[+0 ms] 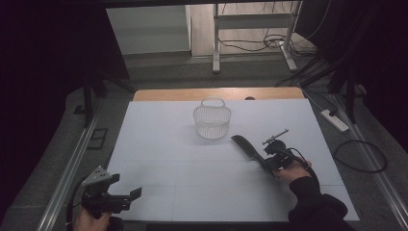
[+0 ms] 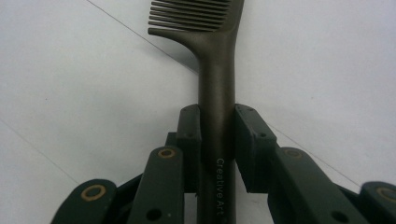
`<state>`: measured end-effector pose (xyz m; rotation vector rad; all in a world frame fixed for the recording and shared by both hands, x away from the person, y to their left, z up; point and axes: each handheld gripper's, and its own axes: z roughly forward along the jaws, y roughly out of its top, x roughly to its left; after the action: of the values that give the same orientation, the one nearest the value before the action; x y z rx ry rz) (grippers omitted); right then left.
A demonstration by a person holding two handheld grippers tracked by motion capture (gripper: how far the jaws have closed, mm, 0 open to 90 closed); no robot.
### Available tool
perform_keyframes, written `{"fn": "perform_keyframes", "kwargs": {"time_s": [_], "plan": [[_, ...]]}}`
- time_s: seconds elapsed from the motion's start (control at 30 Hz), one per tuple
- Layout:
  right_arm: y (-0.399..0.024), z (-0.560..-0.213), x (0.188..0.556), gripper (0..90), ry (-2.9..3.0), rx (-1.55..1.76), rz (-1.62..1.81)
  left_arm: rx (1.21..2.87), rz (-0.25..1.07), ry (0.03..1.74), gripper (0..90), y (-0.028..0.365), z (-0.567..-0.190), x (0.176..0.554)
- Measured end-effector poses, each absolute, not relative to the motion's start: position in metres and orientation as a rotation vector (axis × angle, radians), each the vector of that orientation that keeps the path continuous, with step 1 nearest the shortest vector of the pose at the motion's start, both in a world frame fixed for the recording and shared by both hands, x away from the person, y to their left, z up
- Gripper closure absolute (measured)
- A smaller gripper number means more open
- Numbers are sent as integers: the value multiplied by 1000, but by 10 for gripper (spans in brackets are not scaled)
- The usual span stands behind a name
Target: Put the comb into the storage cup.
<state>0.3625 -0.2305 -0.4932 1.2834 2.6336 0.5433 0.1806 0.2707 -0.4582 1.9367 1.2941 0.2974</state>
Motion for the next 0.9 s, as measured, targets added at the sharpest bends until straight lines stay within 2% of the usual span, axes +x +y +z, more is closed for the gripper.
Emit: {"fn": "perform_keyframes", "kwargs": {"time_s": [0.3, 0.57, 0.9], "plan": [[-235, -486, 359, 727, 2617, 1273, 622, 1894, 252, 1267, 12, 273, -457, 184], [-238, -478, 352, 728, 2602, 1242, 673, 1904, 305, 1240, 0, 272, -453, 189], [-240, -468, 343, 727, 2575, 1201, 709, 1907, 269, 1200, 0, 270, -453, 199]]}}
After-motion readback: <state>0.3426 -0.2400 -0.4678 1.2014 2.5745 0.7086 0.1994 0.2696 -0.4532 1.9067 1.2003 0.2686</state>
